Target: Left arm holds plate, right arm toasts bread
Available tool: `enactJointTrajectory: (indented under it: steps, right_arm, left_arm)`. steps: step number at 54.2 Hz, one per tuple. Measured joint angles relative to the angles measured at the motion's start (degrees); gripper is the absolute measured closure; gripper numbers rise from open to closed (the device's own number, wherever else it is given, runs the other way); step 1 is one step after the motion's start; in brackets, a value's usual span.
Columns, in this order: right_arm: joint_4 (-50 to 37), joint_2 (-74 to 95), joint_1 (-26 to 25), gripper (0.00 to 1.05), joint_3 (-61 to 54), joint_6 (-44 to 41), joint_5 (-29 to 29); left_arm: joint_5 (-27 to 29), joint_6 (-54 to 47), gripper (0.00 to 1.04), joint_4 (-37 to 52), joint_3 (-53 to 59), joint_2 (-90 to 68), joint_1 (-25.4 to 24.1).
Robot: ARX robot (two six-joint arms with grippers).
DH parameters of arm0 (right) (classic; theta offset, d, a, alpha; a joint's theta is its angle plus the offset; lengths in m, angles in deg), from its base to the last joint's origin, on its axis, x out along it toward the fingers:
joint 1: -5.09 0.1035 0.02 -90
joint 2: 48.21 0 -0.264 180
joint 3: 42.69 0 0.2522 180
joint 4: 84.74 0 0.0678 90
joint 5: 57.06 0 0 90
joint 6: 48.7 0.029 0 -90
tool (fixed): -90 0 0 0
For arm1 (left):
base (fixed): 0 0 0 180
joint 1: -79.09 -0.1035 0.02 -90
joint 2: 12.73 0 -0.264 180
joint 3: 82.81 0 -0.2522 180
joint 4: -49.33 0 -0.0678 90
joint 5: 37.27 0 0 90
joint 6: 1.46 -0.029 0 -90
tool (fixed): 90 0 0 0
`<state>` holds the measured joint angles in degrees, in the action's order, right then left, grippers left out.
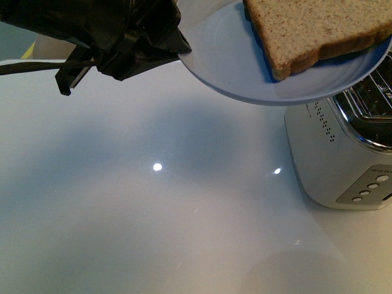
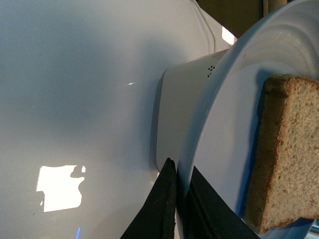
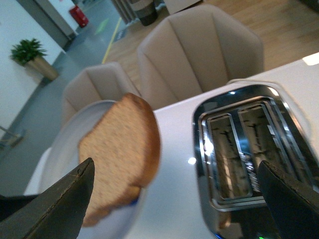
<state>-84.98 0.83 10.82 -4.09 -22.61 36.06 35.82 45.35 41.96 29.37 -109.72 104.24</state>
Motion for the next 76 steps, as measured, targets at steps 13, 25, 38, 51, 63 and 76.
enactJointTrajectory:
  steps: [13, 25, 38, 51, 63, 76]
  right_arm:
    - [-8.33, 17.81, 2.91, 0.09, 6.34, 10.62, 3.15]
    - [-13.81, 25.27, 2.91, 0.09, 7.39, 16.59, 5.55]
    - [-15.76, 28.55, 3.74, 0.09, 8.04, 20.55, 6.14]
    - [-16.83, 29.07, 4.55, 0.25, 8.04, 22.45, 6.1]
    - [-17.38, 29.27, 4.63, 0.58, 8.04, 24.3, 6.84]
    - [-17.35, 28.22, 4.0, 0.97, 7.8, 25.35, 6.82]
  left_arm:
    - [0.04, 0.0, 1.02, 0.0, 0.0, 0.0, 0.0]
    - [0.02, 0.0, 1.02, 0.0, 0.0, 0.0, 0.0]
    - [0.02, 0.0, 1.02, 0.0, 0.0, 0.0, 0.0]
    - [0.0, 0.0, 1.02, 0.0, 0.0, 0.0, 0.0]
    - [0.02, 0.02, 1.02, 0.0, 0.0, 0.0, 0.0]
    - [0.24, 0.04, 1.02, 0.0, 0.0, 0.0, -0.02]
